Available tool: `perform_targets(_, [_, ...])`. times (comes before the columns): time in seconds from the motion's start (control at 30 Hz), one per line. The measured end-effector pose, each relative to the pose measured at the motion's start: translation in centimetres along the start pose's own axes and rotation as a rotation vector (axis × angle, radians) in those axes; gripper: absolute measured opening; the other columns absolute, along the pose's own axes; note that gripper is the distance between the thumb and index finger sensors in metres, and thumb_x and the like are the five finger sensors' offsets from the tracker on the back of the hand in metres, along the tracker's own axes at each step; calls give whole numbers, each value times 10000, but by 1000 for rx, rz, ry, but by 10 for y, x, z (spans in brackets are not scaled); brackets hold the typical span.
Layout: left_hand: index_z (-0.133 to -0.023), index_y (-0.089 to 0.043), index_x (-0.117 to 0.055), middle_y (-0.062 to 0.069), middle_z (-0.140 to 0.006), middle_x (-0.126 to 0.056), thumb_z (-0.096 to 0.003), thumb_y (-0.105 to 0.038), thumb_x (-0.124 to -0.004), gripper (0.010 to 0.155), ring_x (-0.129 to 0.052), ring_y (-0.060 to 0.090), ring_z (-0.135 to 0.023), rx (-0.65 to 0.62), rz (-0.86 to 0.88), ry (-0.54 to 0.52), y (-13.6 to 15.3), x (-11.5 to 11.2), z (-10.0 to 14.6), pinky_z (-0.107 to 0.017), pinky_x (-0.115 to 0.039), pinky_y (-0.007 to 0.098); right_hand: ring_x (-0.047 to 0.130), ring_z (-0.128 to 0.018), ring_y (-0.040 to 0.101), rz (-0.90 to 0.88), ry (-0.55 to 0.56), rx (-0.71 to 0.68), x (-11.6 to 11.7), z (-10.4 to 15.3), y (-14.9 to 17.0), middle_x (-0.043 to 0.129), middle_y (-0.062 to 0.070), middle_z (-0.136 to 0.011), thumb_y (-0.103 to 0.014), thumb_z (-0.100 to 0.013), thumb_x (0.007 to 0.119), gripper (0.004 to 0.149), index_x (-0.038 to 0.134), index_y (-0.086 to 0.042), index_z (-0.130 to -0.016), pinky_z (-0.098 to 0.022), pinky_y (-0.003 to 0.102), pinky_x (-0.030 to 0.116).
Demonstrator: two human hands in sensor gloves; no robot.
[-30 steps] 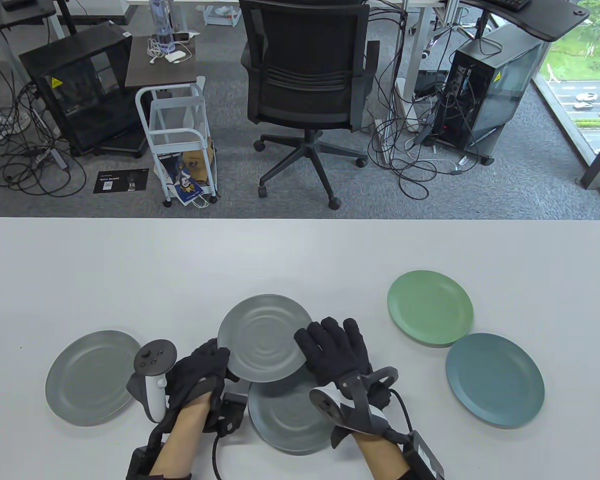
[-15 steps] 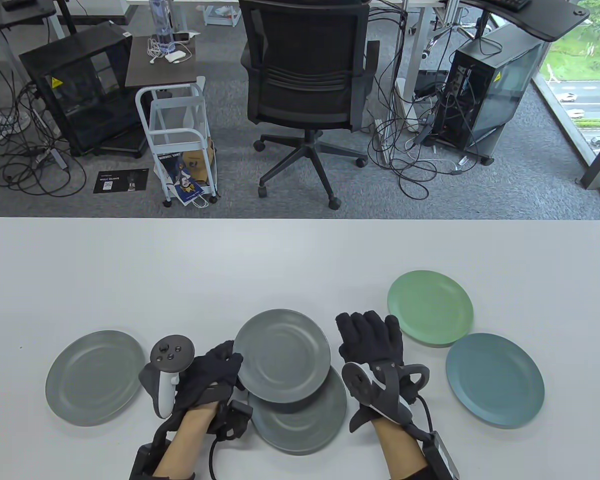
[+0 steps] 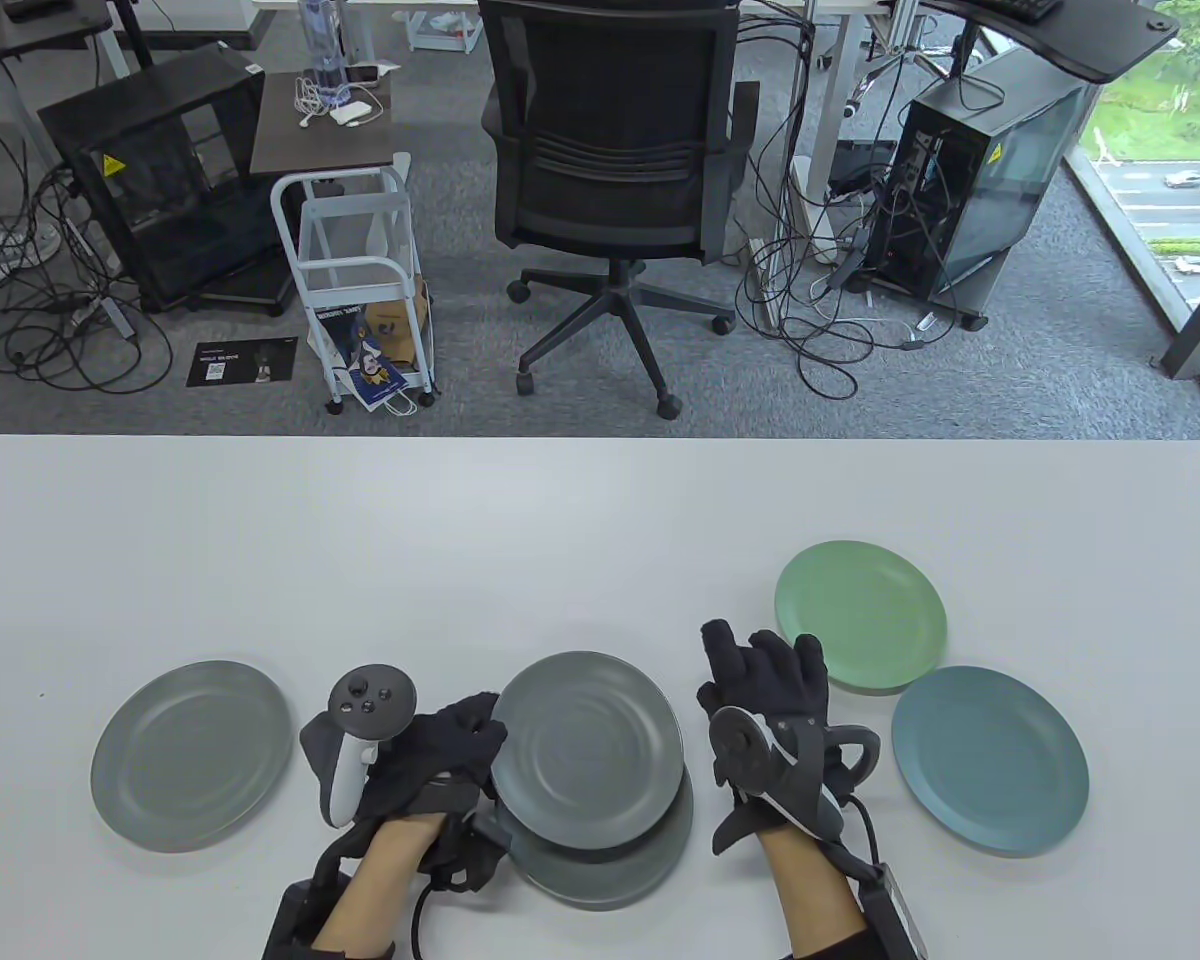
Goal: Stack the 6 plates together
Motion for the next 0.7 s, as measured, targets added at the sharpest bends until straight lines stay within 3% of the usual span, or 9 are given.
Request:
perform_targets(0.37, [-809,-283,-879,-26,-344,-1116,-359,-420,-861,471,-1028,146,-544,15,-143,49,-3,-8,-1,-766,-616,422,785,-913,209,10,-25,23,1,-1,5,905,-110,-805,-473,-436,901,647,630,-313,-1001,-776,538,477])
perform_targets(0.5, [-793,-297,-895,-66,-313,-1088,-316,-568,-847,551,-1023,140,-523,57,-423,-90,-8,-2,4,-774,-606,430,782,-914,213,22,-40,43,4,-1,11,902,-105,-810,-481,-435,900,654,626,-311,-1004,-776,539,476])
perform_targets(0.7, [-775,-291,-915,-51,-340,-1097,-320,-580,-834,544,-1018,156,-549,63,-480,-206,-15,7,11,-788,-579,431,780,-916,217,99,-81,67,8,-3,19,905,-102,-810,-487,-439,897,645,632,-316,-1002,-776,541,472])
Point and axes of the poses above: the tracker on the back of each hand, its own y axis roughly to the little-finger side, its own z axis roughly from the fingertips to the wrist, x = y × z, the point moved 4 cm from there along -z, roughly from the wrist to the fingertips
